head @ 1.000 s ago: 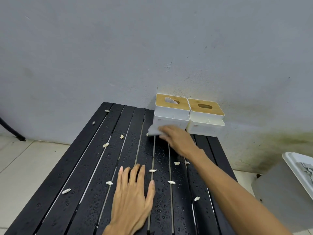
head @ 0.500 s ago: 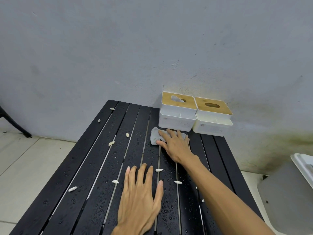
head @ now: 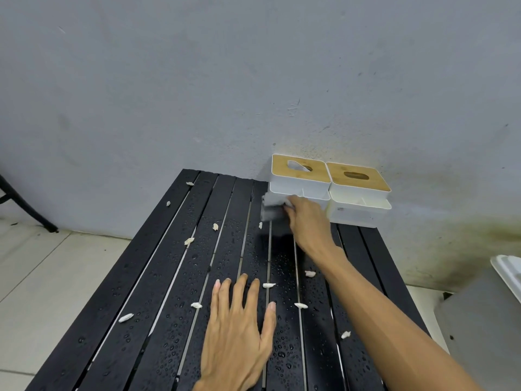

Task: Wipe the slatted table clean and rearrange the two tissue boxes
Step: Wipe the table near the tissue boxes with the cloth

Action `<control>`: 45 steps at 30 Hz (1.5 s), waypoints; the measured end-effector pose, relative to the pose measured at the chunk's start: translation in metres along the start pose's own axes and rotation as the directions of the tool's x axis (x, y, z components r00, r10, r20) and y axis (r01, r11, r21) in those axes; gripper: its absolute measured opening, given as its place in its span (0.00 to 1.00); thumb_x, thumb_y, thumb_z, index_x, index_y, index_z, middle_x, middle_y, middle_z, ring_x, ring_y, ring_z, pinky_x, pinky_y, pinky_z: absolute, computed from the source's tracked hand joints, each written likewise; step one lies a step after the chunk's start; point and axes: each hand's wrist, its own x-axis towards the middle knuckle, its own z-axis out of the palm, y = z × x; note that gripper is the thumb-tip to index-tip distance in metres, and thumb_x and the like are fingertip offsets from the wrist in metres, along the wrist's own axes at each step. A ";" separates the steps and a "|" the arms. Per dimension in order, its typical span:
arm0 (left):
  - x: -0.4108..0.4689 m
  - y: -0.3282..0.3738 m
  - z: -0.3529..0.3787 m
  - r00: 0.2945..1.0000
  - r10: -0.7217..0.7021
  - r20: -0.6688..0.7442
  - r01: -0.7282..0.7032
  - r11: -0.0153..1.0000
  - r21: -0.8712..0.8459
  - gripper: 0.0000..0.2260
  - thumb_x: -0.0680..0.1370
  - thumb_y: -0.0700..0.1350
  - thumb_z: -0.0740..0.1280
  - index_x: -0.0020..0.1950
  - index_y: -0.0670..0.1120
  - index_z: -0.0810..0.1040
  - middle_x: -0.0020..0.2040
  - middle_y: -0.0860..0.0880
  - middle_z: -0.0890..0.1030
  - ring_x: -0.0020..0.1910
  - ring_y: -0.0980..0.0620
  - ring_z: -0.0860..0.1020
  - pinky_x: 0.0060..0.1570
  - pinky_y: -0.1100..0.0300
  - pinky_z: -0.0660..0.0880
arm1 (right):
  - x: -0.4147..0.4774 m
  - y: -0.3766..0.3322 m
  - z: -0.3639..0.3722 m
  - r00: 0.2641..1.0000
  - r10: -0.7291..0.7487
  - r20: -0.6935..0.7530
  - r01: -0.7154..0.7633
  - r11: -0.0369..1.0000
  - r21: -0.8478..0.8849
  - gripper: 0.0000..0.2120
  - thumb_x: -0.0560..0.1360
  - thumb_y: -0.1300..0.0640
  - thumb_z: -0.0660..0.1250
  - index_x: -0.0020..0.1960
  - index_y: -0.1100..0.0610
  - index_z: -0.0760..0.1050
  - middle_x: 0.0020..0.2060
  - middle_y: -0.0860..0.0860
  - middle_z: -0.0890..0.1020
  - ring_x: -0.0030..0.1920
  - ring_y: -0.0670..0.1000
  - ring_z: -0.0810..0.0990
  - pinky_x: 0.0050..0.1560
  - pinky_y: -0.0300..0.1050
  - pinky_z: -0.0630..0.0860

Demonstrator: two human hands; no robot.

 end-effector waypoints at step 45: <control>-0.001 0.001 -0.004 0.999 -0.019 0.027 0.020 0.999 -0.039 0.29 0.81 0.62 0.46 0.75 0.47 0.66 0.69 0.47 0.72 0.71 0.45 0.66 0.75 0.45 0.56 | -0.134 0.061 -0.074 0.833 -0.180 0.524 0.247 0.967 -0.060 0.28 0.79 0.34 0.57 0.76 0.43 0.65 0.76 0.43 0.66 0.75 0.46 0.63 0.73 0.51 0.66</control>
